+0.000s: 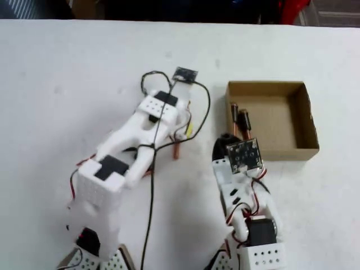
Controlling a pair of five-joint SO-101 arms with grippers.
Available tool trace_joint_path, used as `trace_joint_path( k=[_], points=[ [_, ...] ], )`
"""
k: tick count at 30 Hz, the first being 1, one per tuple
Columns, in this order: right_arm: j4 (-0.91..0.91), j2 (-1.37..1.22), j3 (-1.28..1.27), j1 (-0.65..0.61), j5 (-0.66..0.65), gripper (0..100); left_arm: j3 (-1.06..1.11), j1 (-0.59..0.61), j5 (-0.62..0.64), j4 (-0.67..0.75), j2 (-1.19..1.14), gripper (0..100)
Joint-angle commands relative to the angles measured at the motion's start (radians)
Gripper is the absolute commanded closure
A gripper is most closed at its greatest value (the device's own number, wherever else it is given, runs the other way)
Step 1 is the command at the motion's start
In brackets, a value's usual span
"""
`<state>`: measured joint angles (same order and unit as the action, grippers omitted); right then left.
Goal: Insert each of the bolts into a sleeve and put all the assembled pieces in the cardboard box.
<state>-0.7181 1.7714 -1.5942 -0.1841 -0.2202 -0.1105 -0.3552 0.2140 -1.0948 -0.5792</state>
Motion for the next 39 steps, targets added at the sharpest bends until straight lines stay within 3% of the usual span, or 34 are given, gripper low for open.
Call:
trace_joint_path(
  k=[1,10,15,20,28,33,39],
  points=[
    [-0.005,0.013,0.009,0.001,0.002,98.1,-0.087,-0.001,0.011,0.031,-0.030,84],
    [-0.005,0.013,0.009,0.001,0.002,98.1,-0.130,0.025,0.009,0.031,-0.101,85],
    [-0.005,0.012,0.008,0.001,0.002,98.1,-0.138,0.025,0.005,0.006,-0.101,98],
    [-0.005,0.012,0.006,0.001,0.002,98.1,-0.130,0.025,0.005,-0.006,-0.101,98],
    [0.001,0.012,-0.008,-0.004,0.002,98.1,-0.167,0.019,0.003,-0.195,-0.041,98],
    [0.008,0.012,-0.034,-0.105,0.002,98.1,-0.184,0.019,0.003,-0.330,0.091,98],
    [0.140,0.010,-0.098,-0.131,0.002,98.1,-0.172,0.045,0.002,-0.480,0.251,98]
  ],
)
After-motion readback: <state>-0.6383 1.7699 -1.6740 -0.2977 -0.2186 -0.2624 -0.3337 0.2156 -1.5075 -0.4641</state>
